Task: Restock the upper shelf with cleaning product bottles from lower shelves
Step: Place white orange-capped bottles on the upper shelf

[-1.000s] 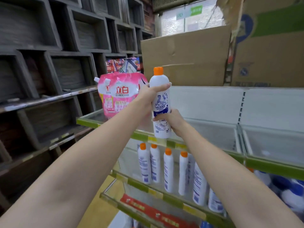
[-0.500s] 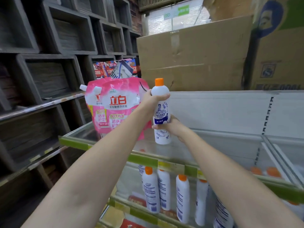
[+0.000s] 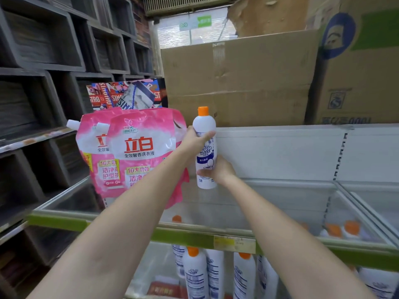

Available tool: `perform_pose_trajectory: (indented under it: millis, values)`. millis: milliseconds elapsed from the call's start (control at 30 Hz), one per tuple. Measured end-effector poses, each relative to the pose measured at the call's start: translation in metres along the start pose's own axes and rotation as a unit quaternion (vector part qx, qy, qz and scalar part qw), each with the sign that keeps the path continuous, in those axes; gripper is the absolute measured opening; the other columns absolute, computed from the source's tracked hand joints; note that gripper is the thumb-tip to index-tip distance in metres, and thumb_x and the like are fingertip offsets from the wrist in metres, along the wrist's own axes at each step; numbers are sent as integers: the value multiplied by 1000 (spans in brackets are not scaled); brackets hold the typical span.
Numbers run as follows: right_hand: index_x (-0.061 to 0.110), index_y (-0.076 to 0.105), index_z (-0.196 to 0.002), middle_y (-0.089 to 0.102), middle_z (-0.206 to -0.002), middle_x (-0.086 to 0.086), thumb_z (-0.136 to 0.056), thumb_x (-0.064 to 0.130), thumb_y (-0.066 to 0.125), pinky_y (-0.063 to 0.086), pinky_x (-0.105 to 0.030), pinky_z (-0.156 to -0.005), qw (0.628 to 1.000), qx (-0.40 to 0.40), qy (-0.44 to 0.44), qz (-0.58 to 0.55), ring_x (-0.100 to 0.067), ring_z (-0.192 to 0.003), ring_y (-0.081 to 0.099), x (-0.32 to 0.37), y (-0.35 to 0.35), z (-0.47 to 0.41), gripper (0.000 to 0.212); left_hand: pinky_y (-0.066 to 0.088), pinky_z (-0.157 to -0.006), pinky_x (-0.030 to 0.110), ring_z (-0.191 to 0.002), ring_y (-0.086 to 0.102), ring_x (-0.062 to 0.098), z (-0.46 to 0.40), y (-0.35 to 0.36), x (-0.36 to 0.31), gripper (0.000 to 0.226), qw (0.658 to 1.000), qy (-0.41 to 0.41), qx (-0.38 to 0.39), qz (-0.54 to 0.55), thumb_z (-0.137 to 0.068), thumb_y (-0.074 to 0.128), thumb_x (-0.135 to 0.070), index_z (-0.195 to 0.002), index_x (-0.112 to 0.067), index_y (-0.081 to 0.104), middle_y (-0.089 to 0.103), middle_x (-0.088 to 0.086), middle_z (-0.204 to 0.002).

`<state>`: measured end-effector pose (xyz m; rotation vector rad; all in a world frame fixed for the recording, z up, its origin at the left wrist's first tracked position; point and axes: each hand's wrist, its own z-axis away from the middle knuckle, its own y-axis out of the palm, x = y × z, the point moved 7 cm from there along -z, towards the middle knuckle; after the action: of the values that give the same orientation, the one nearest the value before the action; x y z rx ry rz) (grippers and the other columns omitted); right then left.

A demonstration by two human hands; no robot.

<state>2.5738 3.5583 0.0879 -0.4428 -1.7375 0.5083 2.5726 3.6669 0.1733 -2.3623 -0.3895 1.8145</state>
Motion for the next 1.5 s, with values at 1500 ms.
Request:
perform_pose_trajectory:
  millis: [1500]
  values:
    - [22,54,-73,72,-74,-5,-85,17,64,47,-32,-67,994,-76,59,-43,-22,-70,65,18,0,149,16,61,-74,46,-74,71,35,160,-65,19,25,979,27,-23,-200,-93,53,-8,-78,4,70,72,20,-76]
